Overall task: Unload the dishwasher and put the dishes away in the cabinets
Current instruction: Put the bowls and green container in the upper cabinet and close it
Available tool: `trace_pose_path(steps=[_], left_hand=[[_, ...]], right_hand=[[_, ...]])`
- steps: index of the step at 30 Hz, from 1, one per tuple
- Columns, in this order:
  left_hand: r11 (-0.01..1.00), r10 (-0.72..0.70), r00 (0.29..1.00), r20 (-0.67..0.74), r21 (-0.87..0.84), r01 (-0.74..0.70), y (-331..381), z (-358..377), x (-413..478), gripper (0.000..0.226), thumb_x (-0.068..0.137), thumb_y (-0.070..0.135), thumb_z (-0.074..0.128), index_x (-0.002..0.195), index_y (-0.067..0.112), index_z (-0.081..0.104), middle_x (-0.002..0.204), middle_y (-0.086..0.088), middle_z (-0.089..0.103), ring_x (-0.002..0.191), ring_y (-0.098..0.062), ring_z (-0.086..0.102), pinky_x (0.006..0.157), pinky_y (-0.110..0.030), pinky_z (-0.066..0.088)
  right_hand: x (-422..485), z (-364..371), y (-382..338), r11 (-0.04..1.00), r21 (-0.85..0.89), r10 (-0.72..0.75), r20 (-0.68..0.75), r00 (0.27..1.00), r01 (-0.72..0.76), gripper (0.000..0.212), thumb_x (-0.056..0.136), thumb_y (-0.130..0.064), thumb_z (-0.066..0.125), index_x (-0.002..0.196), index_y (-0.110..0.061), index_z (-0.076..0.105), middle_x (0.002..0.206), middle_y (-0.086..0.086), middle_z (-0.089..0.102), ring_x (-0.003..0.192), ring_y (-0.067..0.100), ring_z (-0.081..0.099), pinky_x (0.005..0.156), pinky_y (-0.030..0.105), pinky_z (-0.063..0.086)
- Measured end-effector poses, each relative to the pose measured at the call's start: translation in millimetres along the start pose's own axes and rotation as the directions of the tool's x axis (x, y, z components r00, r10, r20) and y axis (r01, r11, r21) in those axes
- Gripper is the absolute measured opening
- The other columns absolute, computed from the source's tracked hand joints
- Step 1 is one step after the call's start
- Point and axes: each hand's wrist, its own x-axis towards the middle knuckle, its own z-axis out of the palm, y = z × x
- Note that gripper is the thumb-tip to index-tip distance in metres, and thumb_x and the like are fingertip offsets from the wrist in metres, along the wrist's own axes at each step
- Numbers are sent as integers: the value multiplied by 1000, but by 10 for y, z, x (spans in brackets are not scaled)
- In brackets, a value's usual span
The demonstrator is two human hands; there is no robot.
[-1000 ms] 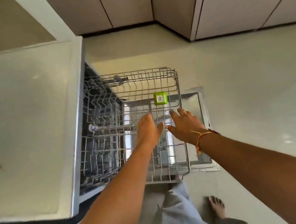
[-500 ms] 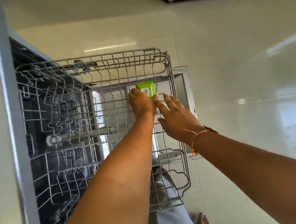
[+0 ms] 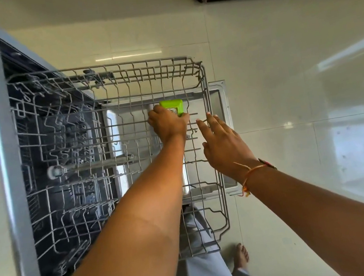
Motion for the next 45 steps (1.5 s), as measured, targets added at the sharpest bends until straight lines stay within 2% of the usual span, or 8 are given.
trace_pose_path(steps=[5, 10, 18, 22, 28, 37, 39, 45], left_hand=[[992, 81, 996, -43, -96, -85, -123, -509, -433, 74, 63, 37, 75, 125, 9, 47, 125, -10, 44, 115, -26, 40, 85, -40, 50], [948, 176, 978, -109, -249, -198, -236, -1112, -1103, 65, 65, 23, 82, 120, 14, 47, 121, -3, 40, 102, -12, 45, 69, -14, 44], [888, 329, 851, -408, -172, -426, -445, -2135, -2526, 71, 76, 45, 78, 131, 16, 45, 123, 2, 39, 105, -7, 48, 80, -17, 51], [917, 279, 760, -588, -73, -393, -646, -2630, -3346, 80, 75, 54, 70, 139, 14, 40, 135, -1, 36, 124, -23, 45, 94, -43, 51], [961, 120, 560, -819, -46, -274, -1056, -3319, -4825, 86, 72, 31, 81, 145, 17, 36, 141, 0, 33, 130, -15, 38, 101, -25, 45], [991, 70, 41, -997, 65, -116, -1915, -4281, -7068, 74, 64, 12, 83, 125, 26, 43, 118, 11, 44, 110, -13, 51, 96, -18, 42], [997, 59, -42, -997, 61, -43, -2154, -4507, -7488, 73, 65, 14, 83, 126, 23, 45, 120, 7, 46, 111, -13, 52, 94, -26, 47], [993, -27, -270, -962, -58, 105, -2789, -5325, -8597, 75, 67, 27, 85, 130, 28, 45, 124, 7, 48, 109, 0, 48, 86, 1, 36]], right_hand=[[-165, -187, -194, 998, 7, -63, -46, 997, 63, 65, 99, -18, 45, 157, -18, 15, 164, 13, 13, 152, 29, 12, 119, 47, 28], [-431, -448, -488, 984, 22, -174, -96, 980, 177, 66, 97, -16, 45, 157, -19, 16, 164, 11, 15, 151, 28, 14, 119, 48, 28], [-1341, -1092, -1013, 870, 21, -475, -230, 849, 492, 63, 100, -38, 43, 156, -22, 18, 163, 7, 19, 150, 26, 19, 117, 49, 31], [-1898, -1440, -1397, 725, -32, -657, -330, 678, 688, 60, 101, -39, 40, 156, -19, 24, 162, 8, 24, 148, 27, 24, 116, 48, 33], [-3019, -1639, -2148, 402, -98, -853, -400, 334, 910, 60, 102, -43, 42, 155, -20, 27, 162, 8, 24, 147, 27, 27, 118, 43, 30], [-5036, -1553, -3513, -188, -124, -877, -425, -223, 974, 56, 100, -42, 43, 148, -15, 42, 155, 13, 38, 139, 28, 40, 110, 44, 41], [-5430, -1539, -3806, -267, -128, -850, -436, -296, 955, 56, 100, -44, 41, 150, -18, 39, 157, 10, 35, 141, 27, 39, 110, 45, 41], [-6544, -1494, -4728, -400, -207, -746, -493, -448, 893, 59, 100, -53, 34, 150, -23, 39, 157, 7, 37, 139, 28, 43, 106, 46, 45]])
